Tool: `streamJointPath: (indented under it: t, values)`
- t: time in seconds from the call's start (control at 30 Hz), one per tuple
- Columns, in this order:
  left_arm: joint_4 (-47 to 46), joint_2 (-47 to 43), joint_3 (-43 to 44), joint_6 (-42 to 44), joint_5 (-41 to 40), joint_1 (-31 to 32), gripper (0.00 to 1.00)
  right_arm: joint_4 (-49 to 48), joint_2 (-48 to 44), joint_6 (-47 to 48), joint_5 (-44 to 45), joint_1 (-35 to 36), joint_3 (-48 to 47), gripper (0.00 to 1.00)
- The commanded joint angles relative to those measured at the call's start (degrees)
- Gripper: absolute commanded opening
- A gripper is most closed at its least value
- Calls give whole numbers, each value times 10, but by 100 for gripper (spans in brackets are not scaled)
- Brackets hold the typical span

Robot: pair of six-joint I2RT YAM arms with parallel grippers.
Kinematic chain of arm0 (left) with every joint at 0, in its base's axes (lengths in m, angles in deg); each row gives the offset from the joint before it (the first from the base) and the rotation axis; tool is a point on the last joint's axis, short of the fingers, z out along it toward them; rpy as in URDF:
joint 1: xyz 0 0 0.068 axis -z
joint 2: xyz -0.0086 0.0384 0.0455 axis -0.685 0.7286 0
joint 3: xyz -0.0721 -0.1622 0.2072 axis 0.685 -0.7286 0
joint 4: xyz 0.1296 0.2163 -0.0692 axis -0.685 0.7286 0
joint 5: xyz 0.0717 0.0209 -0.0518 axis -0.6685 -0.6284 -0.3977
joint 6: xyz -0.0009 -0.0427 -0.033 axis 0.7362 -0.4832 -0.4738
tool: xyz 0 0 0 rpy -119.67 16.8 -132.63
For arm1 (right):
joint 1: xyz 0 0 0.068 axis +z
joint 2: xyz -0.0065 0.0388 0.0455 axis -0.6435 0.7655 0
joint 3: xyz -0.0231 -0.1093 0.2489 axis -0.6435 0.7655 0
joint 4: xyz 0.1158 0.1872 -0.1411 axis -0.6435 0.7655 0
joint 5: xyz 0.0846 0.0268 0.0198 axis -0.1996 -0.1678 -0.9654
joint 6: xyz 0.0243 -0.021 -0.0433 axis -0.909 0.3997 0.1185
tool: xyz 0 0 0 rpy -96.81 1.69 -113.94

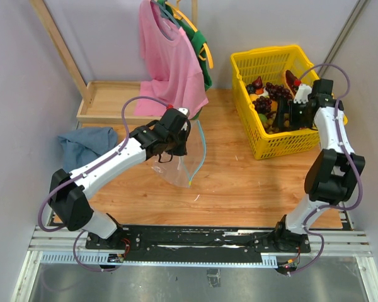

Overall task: Place the food in the zip-top bag and seal the zipper
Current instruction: Pick up the fake fruit from the bin.

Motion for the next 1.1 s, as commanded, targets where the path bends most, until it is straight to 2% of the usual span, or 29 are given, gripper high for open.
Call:
streamJointPath:
  t: [0.0,0.2,0.37,0.47,0.67,0.77,1.07]
  values:
    - [-16,4,13,8,9,-5,0,-21,-65,-20,105,20,-38,99]
    - [-18,5,12,10,15,-8,0,-66,-69,-15,131,20,-41,99]
    - [-20,3,11,14,24,-8,0,-21,-18,56,79,13,-51,99]
    - [-21,4,11,15,33,-8,0,-16,11,63,40,8,-59,99]
    - [-17,14,18,22,41,-9,0,-2,37,63,77,-15,-48,98]
    - [-21,16,18,22,48,-9,0,-23,33,40,41,-47,-18,98]
    - [-21,7,13,18,50,-9,0,-8,75,45,-39,-50,-4,99]
